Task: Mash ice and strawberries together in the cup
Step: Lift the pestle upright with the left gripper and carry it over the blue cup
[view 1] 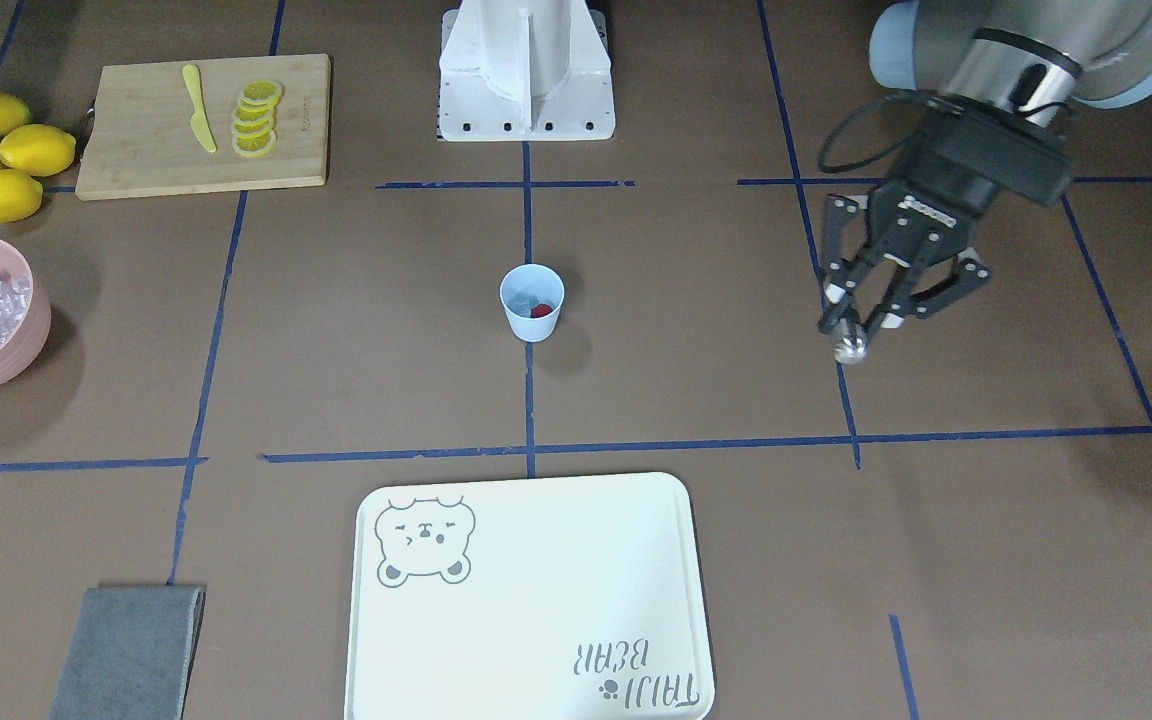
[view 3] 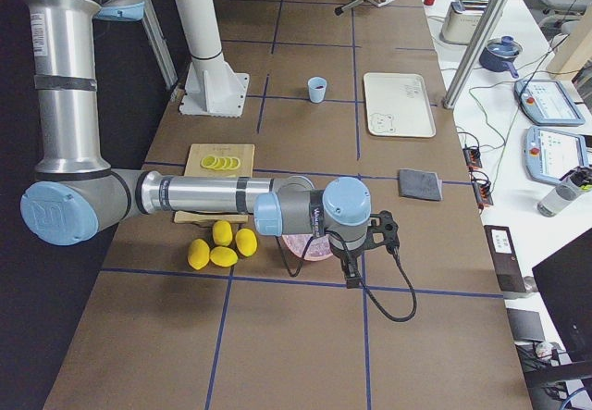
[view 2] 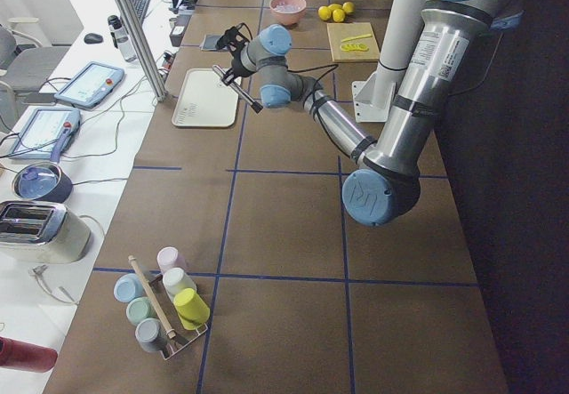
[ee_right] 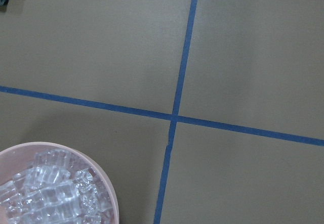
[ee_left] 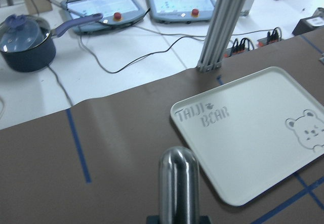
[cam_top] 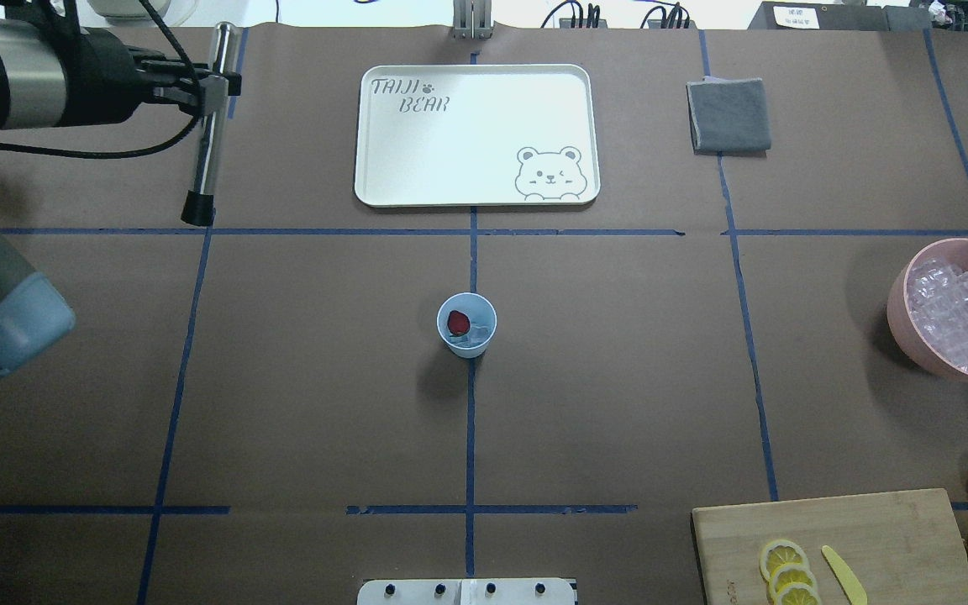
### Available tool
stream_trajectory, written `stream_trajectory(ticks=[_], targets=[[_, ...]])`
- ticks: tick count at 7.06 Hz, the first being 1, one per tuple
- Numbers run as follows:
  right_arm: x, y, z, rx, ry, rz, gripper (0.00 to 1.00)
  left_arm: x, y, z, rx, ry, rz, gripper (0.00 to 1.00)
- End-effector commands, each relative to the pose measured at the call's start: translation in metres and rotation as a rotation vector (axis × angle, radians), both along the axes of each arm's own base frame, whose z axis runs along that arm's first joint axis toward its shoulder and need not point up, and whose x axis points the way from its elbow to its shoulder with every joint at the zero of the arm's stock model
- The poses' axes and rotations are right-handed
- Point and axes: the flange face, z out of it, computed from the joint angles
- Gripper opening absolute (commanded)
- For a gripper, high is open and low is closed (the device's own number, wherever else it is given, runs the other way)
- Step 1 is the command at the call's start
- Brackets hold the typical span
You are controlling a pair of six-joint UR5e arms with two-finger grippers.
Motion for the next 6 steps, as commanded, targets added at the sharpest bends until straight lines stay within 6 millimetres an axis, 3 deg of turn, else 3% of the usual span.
stream_trajectory(ticks=[1, 2, 3, 5, 6], targets=[[-0.001, 0.002, -0.011, -0.003, -0.006, 0.02, 1.0, 0.019, 0.025, -0.038, 0.088, 0.163, -0.096, 0.0], [-0.002, 0.003, -0.016, -0.007, -0.026, 0.027, 1.0, 0.021, 0.032, -0.043, 0.13, 0.211, -0.124, 0.0], [-0.003, 0.005, -0.017, -0.007, -0.049, 0.026, 1.0, 0.04, 0.044, -0.046, 0.137, 0.226, -0.191, 0.0], [-0.003, 0.005, -0.019, -0.005, -0.048, 0.027, 1.0, 0.122, 0.127, -0.064, 0.169, 0.385, -0.26, 0.0], [-0.004, 0.004, -0.02, -0.004, -0.046, 0.026, 1.0, 0.135, 0.141, -0.07, 0.158, 0.413, -0.301, 0.0]])
